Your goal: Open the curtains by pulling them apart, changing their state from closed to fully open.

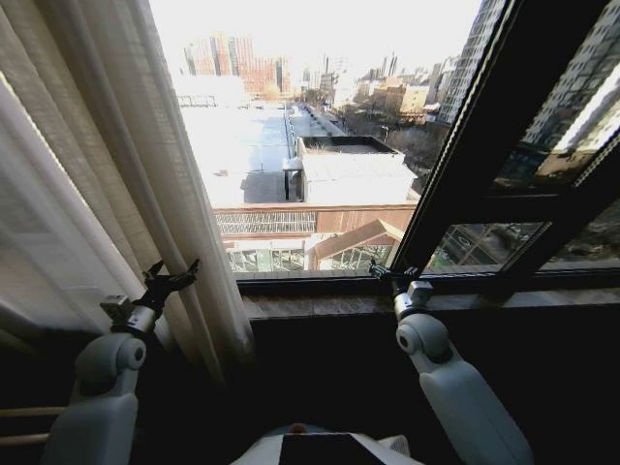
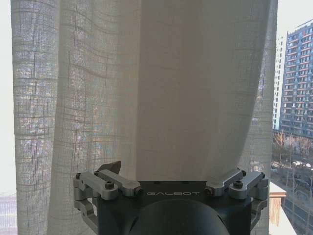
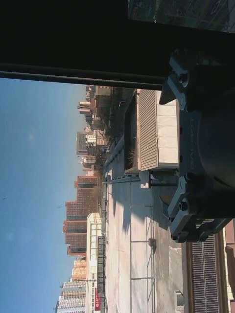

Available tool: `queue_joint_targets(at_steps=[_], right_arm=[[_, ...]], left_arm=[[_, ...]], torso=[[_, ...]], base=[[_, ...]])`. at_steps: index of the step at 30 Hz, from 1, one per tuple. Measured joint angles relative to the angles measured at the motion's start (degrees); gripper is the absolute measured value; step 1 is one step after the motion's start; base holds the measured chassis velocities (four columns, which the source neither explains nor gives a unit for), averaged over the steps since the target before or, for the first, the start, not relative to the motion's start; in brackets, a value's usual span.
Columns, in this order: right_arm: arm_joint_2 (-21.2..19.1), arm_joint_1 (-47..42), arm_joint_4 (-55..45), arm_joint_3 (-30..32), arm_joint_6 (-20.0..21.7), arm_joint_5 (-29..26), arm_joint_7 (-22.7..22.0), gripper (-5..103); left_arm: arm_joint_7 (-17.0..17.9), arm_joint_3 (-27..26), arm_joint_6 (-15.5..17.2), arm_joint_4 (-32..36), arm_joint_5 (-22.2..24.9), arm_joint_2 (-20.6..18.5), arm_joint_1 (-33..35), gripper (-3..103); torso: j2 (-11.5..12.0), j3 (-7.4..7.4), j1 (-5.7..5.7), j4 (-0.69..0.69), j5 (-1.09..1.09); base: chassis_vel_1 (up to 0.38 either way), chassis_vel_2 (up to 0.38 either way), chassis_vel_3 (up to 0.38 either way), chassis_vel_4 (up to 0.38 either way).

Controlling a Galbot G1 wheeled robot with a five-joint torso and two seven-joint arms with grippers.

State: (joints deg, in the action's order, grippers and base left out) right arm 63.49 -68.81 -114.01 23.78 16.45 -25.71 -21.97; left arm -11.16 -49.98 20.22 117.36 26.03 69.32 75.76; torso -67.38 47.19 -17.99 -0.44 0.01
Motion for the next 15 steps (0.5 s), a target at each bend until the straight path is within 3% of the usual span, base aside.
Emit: queue_joint_targets(at_steps=[7, 10, 15], right_arm=[[0.2, -0.4, -0.4, -0.8, -0.1, 0.2, -0.1, 100], [0.2, -0.5, -0.6, -1.1, -0.2, 0.3, -0.1, 100], [0.4, -0.6, -0.8, -1.4, -0.2, 0.4, -0.1, 100]], left_arm=[[4.6, 3.0, 0.0, -0.5, -1.3, 0.3, -2.4, 102], [5.5, 3.6, 0.0, -0.8, -2.1, 0.3, -3.2, 98], [7.0, 4.1, -0.1, -1.0, -2.8, 0.2, -3.9, 77]], torso=[[0.0, 0.00, 0.00, 0.00, 0.00], [0.0, 0.00, 0.00, 0.00, 0.00], [0.0, 0.00, 0.00, 0.00, 0.00]], base=[[0.000, 0.000, 0.000, 0.000], [0.000, 0.000, 0.000, 0.000], [0.000, 0.000, 0.000, 0.000]])
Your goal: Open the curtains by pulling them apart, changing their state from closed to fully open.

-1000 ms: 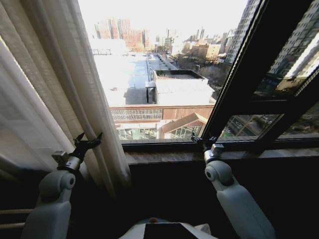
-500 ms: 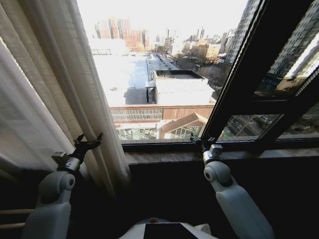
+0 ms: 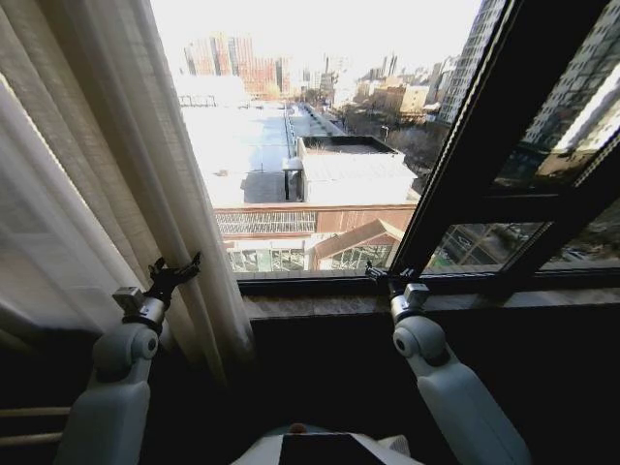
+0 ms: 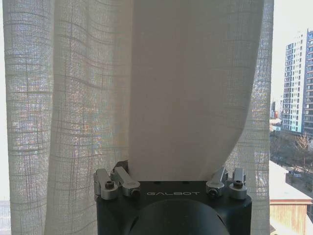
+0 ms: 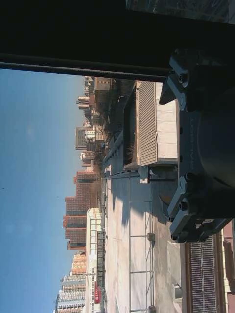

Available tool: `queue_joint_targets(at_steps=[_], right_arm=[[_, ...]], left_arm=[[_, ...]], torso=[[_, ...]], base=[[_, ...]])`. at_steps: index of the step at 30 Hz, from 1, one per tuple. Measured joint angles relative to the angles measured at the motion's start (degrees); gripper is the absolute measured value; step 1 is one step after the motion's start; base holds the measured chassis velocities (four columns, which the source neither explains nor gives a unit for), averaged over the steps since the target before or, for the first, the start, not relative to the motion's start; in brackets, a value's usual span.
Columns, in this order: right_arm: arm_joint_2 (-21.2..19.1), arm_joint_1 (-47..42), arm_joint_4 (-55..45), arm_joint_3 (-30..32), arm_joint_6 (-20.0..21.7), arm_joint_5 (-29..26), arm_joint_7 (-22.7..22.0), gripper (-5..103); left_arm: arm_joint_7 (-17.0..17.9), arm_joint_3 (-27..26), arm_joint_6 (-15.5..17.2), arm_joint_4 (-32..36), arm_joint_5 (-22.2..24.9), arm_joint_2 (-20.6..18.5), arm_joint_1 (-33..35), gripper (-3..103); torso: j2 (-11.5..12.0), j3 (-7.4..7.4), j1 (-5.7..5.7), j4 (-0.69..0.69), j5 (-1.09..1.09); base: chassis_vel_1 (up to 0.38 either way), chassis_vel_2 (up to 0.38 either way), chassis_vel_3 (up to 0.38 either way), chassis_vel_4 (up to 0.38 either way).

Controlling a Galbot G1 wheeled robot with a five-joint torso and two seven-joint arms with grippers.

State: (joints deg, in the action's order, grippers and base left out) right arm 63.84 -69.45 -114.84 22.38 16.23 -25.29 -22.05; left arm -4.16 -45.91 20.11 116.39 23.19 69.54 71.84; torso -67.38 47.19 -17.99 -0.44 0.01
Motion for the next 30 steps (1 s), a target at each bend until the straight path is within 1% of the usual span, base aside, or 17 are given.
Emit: queue_joint_targets(at_steps=[1, 4, 7, 8, 11, 14, 16, 19, 20, 21, 22, 23, 24, 26, 27, 29, 30], right_arm=[[0.0, 0.0, 0.0, -0.1, 0.0, 0.0, 0.0, 100], [0.2, -0.2, 0.0, -0.4, -0.1, 0.9, 0.0, 100], [0.4, -0.3, 0.0, -0.5, -0.2, 1.2, 0.0, 100], [0.5, -0.4, 0.0, -0.6, -0.2, 1.4, 0.0, 100], [0.6, -0.4, -0.1, -0.7, -0.2, 1.4, 0.0, 100], [0.6, -0.5, -0.2, -0.8, -0.2, 1.5, 0.0, 100], [0.6, -0.6, -0.2, -0.8, -0.3, 1.5, 0.1, 100], [0.6, -0.7, -0.2, -0.8, -0.3, 1.6, 0.1, 100], [0.6, -0.7, -0.2, -0.8, -0.3, 1.6, 0.1, 100], [0.6, -0.7, -0.2, -0.8, -0.3, 1.6, 0.2, 100], [0.7, -0.7, -0.2, -0.8, -0.4, 1.6, 0.2, 100], [0.8, -0.8, -0.2, -0.8, -0.4, 1.7, 0.3, 100], [0.8, -0.8, -0.2, -0.8, -0.4, 1.7, 0.3, 100], [0.9, -0.8, -0.2, -1.0, -0.5, 1.8, 0.4, 100], [1.1, -0.8, -0.1, -1.2, -0.8, 1.8, 0.5, 100], [1.1, -0.8, -0.1, -1.2, -0.9, 1.8, 0.6, 100], [1.1, -0.8, 0.0, -1.3, -1.3, 1.9, 0.7, 100]], left_arm=[[0.1, 0.0, 0.0, 0.0, 0.0, 0.0, 0.0, 77], [0.2, -0.1, 0.0, 0.1, 0.0, 0.1, 0.4, 60], [0.3, -0.2, 0.0, 0.1, 0.0, 0.1, 0.5, 55], [0.3, -0.3, 0.0, 0.1, 0.0, 0.1, 0.5, 44], [0.3, -0.4, 0.0, 0.1, 0.0, 0.0, 0.4, 39], [0.4, -0.5, 0.0, 0.2, 0.2, -0.1, 0.2, 23], [0.5, -0.5, 0.0, 0.2, 0.2, -0.1, 0.2, 23], [1.9, -0.6, 0.2, 0.2, 0.6, -0.1, 0.1, 6], [1.9, -0.6, 0.2, 0.2, 0.6, -0.1, 0.1, 6], [3.0, -0.6, 0.4, 0.2, 0.8, -0.1, -0.1, 2], [4.8, -0.5, 0.8, 0.2, 1.0, 0.0, -0.4, 2], [9.5, -0.6, 1.5, 0.1, 1.5, 0.2, -1.3, 1], [9.5, -0.6, 1.5, 0.1, 1.5, 0.2, -1.3, 1], [14.4, -1.0, 2.2, -0.4, 1.8, 0.2, -2.6, 1], [18.6, -1.6, 2.7, -1.1, 2.4, 0.1, -3.8, 1], [19.6, -1.9, 2.8, -1.4, 2.6, 0.0, -4.1, 1], [21.9, -2.9, 2.9, -2.3, 3.1, -0.3, -5.0, 1]], torso=[[0.0, 0.00, 0.00, 0.00, 0.00], [0.0, 0.00, 0.00, 0.00, 0.01], [0.0, 0.00, 0.00, 0.01, 0.00], [0.0, 0.00, 0.00, 0.00, 0.00], [0.0, 0.00, 0.00, 0.00, 0.00], [0.0, 0.00, 0.00, 0.00, 0.00], [0.0, 0.00, 0.00, 0.00, 0.00], [0.0, 0.00, 0.00, 0.00, 0.00], [0.0, 0.00, 0.00, 0.00, 0.00], [0.0, 0.00, 0.00, 0.00, 0.00], [0.0, 0.00, 0.00, 0.01, 0.00], [0.0, 0.00, 0.00, 0.00, 0.00], [0.0, 0.00, 0.00, 0.00, 0.00], [0.0, 0.00, 0.00, 0.00, 0.00], [0.0, 0.00, -0.01, 0.00, 0.00], [0.0, 0.00, -0.01, 0.00, 0.00], [0.0, 0.00, -0.01, 0.00, 0.00]], base=[[0.000, 0.000, 0.000, 0.000], [0.000, 0.000, 0.000, 0.000], [0.000, 0.000, 0.000, 0.000], [0.000, 0.000, 0.000, 0.000], [0.000, 0.000, 0.000, 0.000], [0.000, 0.000, 0.000, 0.000], [0.000, 0.000, 0.000, 0.000], [0.000, 0.000, 0.000, 0.000], [0.000, 0.000, 0.000, 0.000], [0.000, 0.000, 0.000, 0.000], [0.000, 0.000, 0.000, 0.000], [0.000, 0.000, 0.000, 0.000], [0.000, 0.000, 0.000, 0.000], [0.000, 0.000, 0.000, 0.000], [0.000, 0.000, 0.000, 0.000], [0.000, 0.000, 0.000, 0.000], [0.000, 0.000, 0.000, 0.000]])
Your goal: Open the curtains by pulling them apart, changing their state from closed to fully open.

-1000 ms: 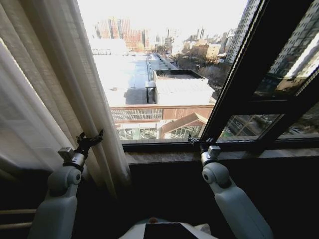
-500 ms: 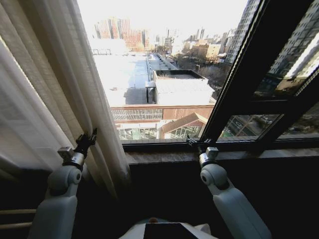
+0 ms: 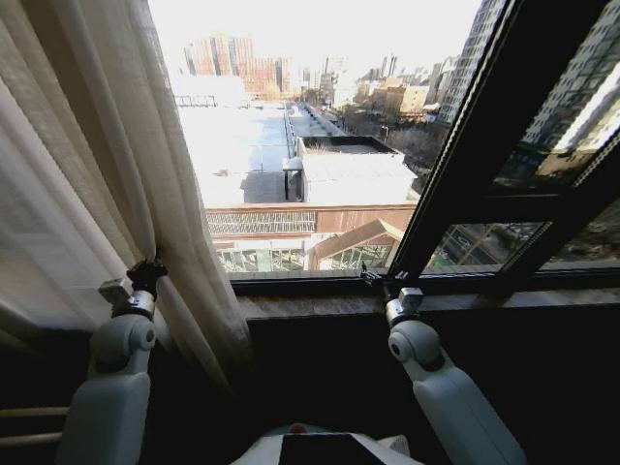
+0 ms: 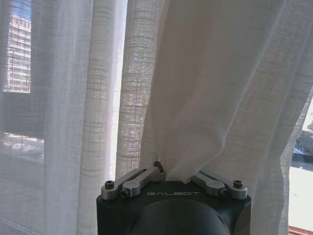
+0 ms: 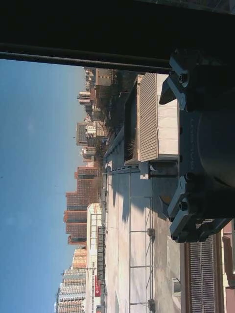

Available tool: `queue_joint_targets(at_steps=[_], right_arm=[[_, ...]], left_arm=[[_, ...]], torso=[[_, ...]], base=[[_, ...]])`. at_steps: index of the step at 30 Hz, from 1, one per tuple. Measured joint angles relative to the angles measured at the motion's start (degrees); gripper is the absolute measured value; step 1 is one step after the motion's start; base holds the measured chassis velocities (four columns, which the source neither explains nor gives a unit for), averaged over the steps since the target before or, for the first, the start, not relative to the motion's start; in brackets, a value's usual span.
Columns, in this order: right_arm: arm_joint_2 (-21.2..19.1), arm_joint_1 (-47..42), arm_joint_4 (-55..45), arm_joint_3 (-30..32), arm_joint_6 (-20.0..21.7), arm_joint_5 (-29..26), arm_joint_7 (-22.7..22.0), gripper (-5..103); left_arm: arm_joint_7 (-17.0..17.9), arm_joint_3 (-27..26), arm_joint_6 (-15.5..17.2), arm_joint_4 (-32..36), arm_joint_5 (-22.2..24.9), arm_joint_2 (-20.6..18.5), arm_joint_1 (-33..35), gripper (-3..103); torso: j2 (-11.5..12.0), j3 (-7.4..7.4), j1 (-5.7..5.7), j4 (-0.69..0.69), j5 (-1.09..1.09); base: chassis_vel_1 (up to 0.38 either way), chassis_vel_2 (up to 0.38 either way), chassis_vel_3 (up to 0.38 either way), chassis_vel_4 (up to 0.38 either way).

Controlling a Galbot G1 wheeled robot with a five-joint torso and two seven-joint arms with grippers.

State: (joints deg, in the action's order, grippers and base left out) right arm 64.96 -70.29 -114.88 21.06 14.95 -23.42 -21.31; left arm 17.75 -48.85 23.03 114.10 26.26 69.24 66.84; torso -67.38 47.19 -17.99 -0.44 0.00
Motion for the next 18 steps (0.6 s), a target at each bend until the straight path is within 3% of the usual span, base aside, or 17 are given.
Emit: queue_joint_targets(at_steps=[4, 7, 9, 12, 13, 16, 18], right_arm=[[-0.1, 0.0, 0.1, 0.0, -0.2, 0.0, 0.3, 100], [-0.3, -0.1, 0.1, 0.2, -0.3, 0.0, 0.6, 100], [-0.3, -0.1, 0.2, 0.2, -0.4, 0.0, 0.6, 100], [-0.2, -0.1, 0.3, 0.1, -0.4, 0.0, 0.8, 100], [-0.2, -0.1, 0.3, 0.1, -0.4, 0.0, 0.8, 100], [-0.2, 0.0, 0.3, 0.0, -0.5, 0.0, 0.9, 100], [-0.2, 0.0, 0.3, 0.0, -0.5, 0.0, 0.9, 100]], left_arm=[[2.1, -1.8, 0.0, -1.7, 0.3, -1.0, -1.1, 1], [6.4, -3.5, 0.4, -4.1, 0.5, -2.3, -3.0, 1], [7.3, -3.7, 0.5, -4.7, 0.5, -2.5, -3.5, 1], [14.2, -4.1, 1.7, -8.6, 2.0, -4.2, -6.8, 1], [14.2, -4.1, 1.7, -8.6, 2.0, -4.2, -6.8, 1], [18.7, -5.0, 1.9, -14.3, 2.3, -6.3, -10.8, 1], [19.2, -5.3, 1.9, -15.6, 2.3, -6.9, -11.7, 1]], torso=[[0.0, 0.00, 0.00, 0.01, 0.00], [0.0, 0.00, 0.00, 0.01, 0.00], [0.0, 0.00, 0.00, 0.01, 0.00], [0.0, 0.00, 0.00, 0.00, 0.01], [0.0, 0.00, 0.00, 0.00, 0.01], [0.0, 0.00, 0.00, -0.01, 0.01], [0.0, 0.00, 0.00, 0.00, 0.01]], base=[[0.000, 0.000, 0.000, 0.000], [0.000, 0.000, 0.000, 0.000], [0.000, 0.000, 0.000, 0.000], [0.000, 0.000, 0.000, 0.000], [0.000, 0.000, 0.000, 0.000], [0.000, 0.000, 0.000, 0.000], [0.000, 0.000, 0.000, 0.000]])
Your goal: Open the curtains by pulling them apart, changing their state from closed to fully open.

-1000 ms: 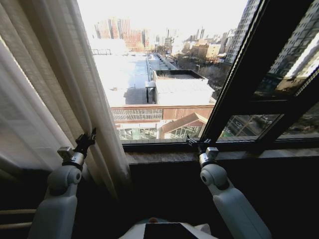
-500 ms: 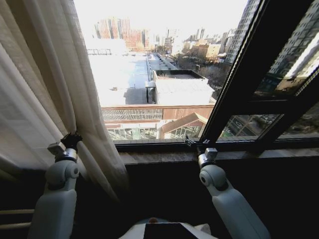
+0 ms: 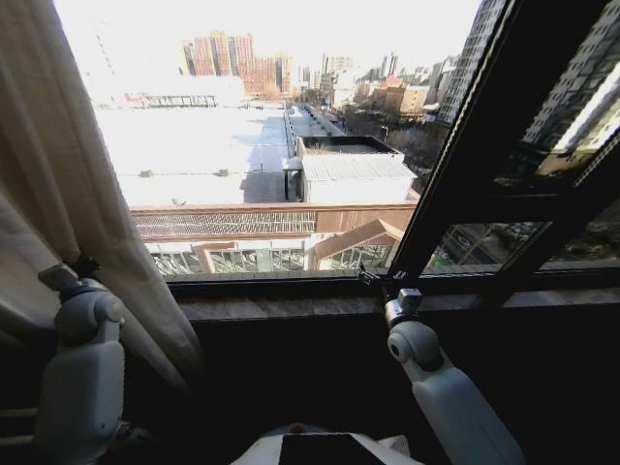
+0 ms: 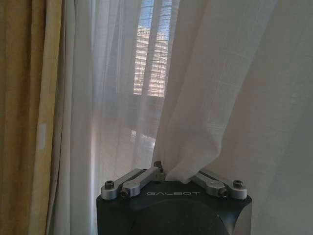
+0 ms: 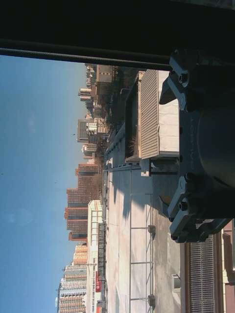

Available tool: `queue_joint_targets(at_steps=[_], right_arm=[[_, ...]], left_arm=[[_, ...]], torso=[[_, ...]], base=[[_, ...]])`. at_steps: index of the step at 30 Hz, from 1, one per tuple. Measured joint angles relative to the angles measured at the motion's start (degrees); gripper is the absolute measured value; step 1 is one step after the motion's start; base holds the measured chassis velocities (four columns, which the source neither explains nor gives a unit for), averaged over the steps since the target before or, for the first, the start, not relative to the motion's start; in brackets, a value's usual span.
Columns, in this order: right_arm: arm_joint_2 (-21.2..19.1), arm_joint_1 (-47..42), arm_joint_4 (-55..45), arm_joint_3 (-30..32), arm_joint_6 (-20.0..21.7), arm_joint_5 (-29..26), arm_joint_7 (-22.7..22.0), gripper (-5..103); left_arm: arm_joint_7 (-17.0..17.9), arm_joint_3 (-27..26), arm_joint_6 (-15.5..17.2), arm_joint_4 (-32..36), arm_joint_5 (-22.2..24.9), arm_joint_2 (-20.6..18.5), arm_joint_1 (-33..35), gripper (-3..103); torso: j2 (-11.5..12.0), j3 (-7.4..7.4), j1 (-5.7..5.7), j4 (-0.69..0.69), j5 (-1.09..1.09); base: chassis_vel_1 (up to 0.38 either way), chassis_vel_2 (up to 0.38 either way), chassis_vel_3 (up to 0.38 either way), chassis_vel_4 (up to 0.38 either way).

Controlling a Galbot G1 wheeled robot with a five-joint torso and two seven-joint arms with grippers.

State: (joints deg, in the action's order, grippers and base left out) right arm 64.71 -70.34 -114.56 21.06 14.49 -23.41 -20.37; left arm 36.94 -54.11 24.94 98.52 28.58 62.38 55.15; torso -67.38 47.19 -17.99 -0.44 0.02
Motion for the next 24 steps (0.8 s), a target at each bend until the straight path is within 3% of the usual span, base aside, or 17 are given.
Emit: queue_joint_targets(at_steps=[6, 20, 24], right_arm=[[-0.1, -0.1, 0.2, 0.2, -0.1, 0.0, 0.2, 100], [0.5, -0.1, 0.8, 0.0, -0.1, 0.1, 0.4, 100], [0.5, 0.0, 0.9, -0.1, -0.1, 0.2, 0.4, 100]], left_arm=[[1.5, -1.6, -0.1, -7.0, -0.9, -3.3, -4.7, 1], [4.2, -6.2, -2.6, -14.7, -3.7, -5.8, -8.5, 1], [1.5, -6.2, -1.2, -13.1, -4.8, -5.8, -7.0, -1]], torso=[[0.0, 0.00, 0.00, 0.01, -0.03], [0.0, 0.00, 0.00, 0.01, -0.01], [0.0, 0.00, 0.00, 0.00, -0.01]], base=[[0.000, 0.000, 0.000, 0.000], [0.000, 0.000, 0.000, 0.000], [0.000, 0.000, 0.000, 0.000]])
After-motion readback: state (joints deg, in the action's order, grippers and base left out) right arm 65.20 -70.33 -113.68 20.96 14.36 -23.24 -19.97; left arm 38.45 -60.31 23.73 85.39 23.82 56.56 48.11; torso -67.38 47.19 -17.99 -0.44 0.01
